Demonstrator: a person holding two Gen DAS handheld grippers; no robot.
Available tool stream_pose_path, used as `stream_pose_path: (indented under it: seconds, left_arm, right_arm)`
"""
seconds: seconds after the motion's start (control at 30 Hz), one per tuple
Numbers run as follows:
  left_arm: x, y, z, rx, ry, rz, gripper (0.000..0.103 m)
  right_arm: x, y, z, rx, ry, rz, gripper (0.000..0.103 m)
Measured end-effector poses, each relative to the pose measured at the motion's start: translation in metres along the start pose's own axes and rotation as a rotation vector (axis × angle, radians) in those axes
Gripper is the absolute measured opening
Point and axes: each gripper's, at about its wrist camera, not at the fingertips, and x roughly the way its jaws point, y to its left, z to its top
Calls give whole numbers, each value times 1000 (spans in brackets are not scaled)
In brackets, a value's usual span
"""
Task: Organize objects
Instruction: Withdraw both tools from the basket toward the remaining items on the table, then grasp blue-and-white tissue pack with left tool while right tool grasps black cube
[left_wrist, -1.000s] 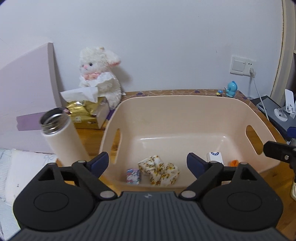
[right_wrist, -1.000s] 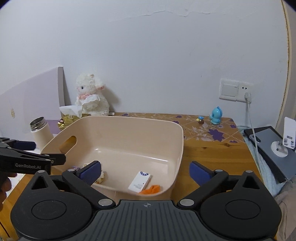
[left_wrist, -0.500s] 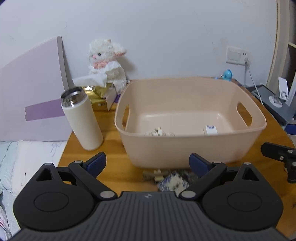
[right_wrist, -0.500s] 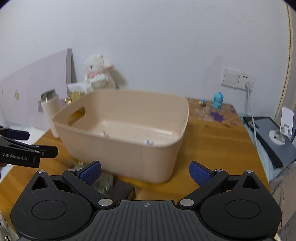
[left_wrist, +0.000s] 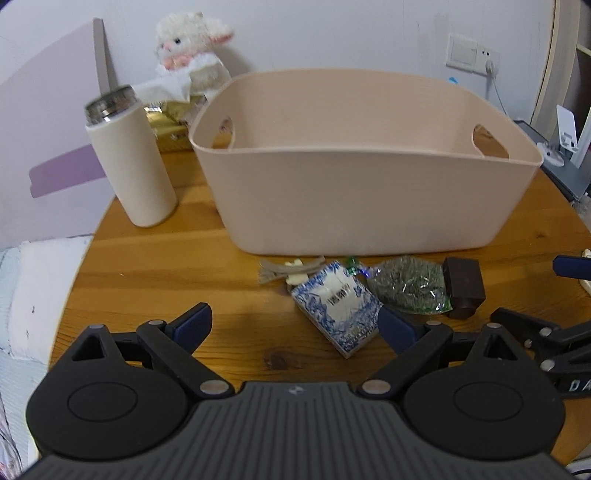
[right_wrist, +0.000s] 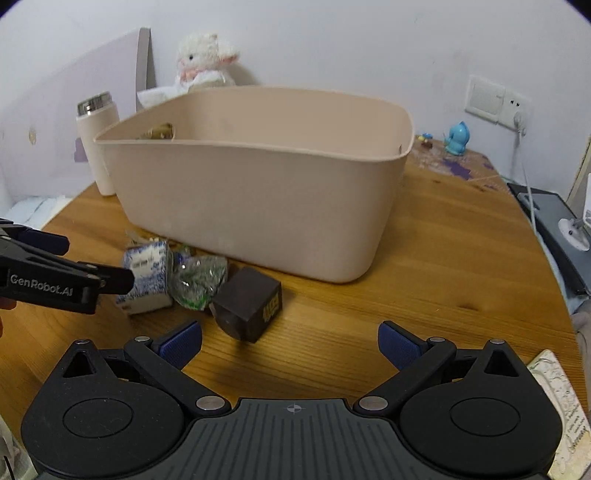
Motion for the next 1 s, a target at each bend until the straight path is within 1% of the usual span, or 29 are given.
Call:
stream_pose_path:
  seconds: [0.23,0.37,0.53,0.67,0.73,0.8,0.83,0.9,0.93,0.97,1.0]
  left_arm:
    - [26,2,-1,-65,42,-36,97]
    - [36,1,3,-83,49,-59,97]
    - [47,-3,10,-88,65,-60,97]
    - [54,-3,11,-91,70,-53,97]
    - [57,2,11,-115,80,-69,98]
    - [60,6,11,-140,87,-81,97]
    - [60,7,11,-140,87,-70,95]
    - [60,7,11,-125,92,-42,92]
    - [59,6,11,-110,90,-24,87]
    - [58,4,10,-94,91,-6,82]
    - [57,3,10,-84,86,-1,80]
  right_arm:
    - [21,-1,0,18,31,7,103]
    - [31,-1,1,37,40,20,103]
    - [43,3,4,53,44,33,103]
    - [48,9,3,25,27,4,102]
    - [48,11,2,10,15,-8,97]
    - [47,11,2,0,2,-8,88]
    - [46,11,2,0,0,-6,86]
    - [44,11,1,-11,-5,1,78]
    - [43,11,0,-14,-9,5,74]
    - [41,10,0,-16,-12,6,65]
    - [40,10,0,-15,-15,7,57]
